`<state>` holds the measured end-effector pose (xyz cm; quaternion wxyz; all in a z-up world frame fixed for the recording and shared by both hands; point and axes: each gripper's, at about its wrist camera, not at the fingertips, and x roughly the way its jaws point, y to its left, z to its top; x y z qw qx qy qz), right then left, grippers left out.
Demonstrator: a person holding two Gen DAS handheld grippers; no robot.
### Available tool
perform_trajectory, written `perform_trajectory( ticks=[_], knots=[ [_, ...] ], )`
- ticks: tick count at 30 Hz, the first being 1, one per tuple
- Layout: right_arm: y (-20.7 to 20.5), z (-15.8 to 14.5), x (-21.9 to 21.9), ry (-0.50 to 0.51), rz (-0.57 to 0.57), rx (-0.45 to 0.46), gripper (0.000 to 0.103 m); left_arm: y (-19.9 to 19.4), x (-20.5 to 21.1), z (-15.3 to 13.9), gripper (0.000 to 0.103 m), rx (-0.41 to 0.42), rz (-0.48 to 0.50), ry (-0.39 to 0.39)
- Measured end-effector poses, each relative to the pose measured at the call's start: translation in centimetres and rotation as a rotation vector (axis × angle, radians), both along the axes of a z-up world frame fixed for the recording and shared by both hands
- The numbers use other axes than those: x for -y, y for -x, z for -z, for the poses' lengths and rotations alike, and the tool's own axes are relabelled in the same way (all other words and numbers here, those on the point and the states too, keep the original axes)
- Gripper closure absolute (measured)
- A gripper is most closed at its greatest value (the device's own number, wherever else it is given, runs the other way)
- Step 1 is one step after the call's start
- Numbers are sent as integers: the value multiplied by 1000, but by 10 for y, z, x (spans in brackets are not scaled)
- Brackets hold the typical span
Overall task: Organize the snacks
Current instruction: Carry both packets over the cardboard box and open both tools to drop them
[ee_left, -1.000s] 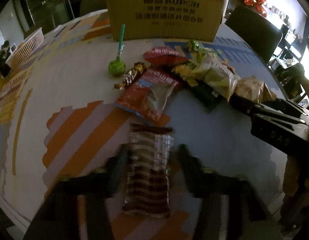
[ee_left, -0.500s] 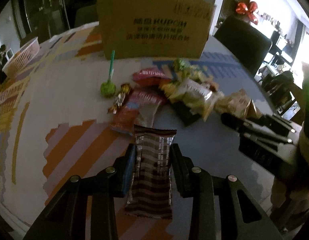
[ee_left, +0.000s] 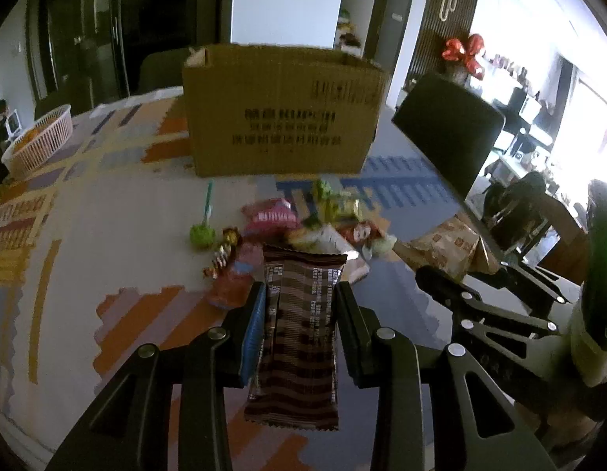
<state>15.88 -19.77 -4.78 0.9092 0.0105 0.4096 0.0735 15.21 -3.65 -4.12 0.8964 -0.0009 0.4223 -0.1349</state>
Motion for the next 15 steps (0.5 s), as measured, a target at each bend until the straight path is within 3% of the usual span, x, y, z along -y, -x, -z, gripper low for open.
perform_trajectory(
  ticks=[15],
  knots=[
    [-25,-58,-13,-33,-49,163,57,-32,-6,-64,68,240,-21,-11]
  ],
)
